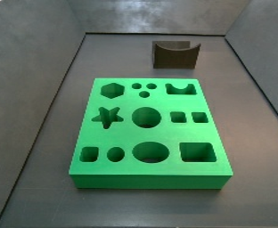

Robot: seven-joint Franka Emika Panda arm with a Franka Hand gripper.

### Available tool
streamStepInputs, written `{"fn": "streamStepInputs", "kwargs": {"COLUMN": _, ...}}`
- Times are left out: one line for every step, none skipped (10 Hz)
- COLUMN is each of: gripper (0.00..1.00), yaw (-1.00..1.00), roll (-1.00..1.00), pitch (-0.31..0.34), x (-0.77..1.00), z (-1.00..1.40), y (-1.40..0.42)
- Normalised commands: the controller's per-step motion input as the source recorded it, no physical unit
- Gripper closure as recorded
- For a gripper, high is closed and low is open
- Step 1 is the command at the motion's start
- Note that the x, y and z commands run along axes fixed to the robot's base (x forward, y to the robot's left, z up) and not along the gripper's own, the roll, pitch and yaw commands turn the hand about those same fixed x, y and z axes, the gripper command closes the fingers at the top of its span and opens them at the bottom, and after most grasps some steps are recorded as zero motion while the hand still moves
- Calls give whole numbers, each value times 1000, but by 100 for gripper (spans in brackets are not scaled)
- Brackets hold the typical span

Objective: Insert the star object.

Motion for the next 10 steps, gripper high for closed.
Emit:
{"fn": "streamStepInputs", "kwargs": {"gripper": 100, "yaw": -717, "roll": 111, "pitch": -73, "x": 0, "z": -977, "y": -483}}
{"fn": "streamStepInputs", "kwargs": {"gripper": 100, "yaw": -717, "roll": 111, "pitch": -70, "x": 0, "z": -977, "y": -483}}
{"fn": "streamStepInputs", "kwargs": {"gripper": 100, "yaw": -717, "roll": 110, "pitch": -61, "x": 0, "z": -980, "y": -474}}
{"fn": "streamStepInputs", "kwargs": {"gripper": 100, "yaw": -377, "roll": 147, "pitch": -61, "x": -254, "z": -917, "y": -266}}
{"fn": "streamStepInputs", "kwargs": {"gripper": 100, "yaw": 174, "roll": 141, "pitch": -154, "x": -511, "z": -934, "y": 0}}
{"fn": "streamStepInputs", "kwargs": {"gripper": 100, "yaw": 323, "roll": 156, "pitch": -153, "x": -500, "z": -917, "y": 0}}
{"fn": "streamStepInputs", "kwargs": {"gripper": 100, "yaw": 334, "roll": 153, "pitch": -147, "x": -480, "z": -923, "y": 0}}
{"fn": "streamStepInputs", "kwargs": {"gripper": 100, "yaw": 0, "roll": 91, "pitch": -81, "x": -266, "z": -1000, "y": -160}}
{"fn": "streamStepInputs", "kwargs": {"gripper": 100, "yaw": -1000, "roll": -19, "pitch": -10, "x": -54, "z": -880, "y": 0}}
{"fn": "streamStepInputs", "kwargs": {"gripper": 100, "yaw": -1000, "roll": 0, "pitch": -50, "x": 0, "z": -800, "y": 0}}
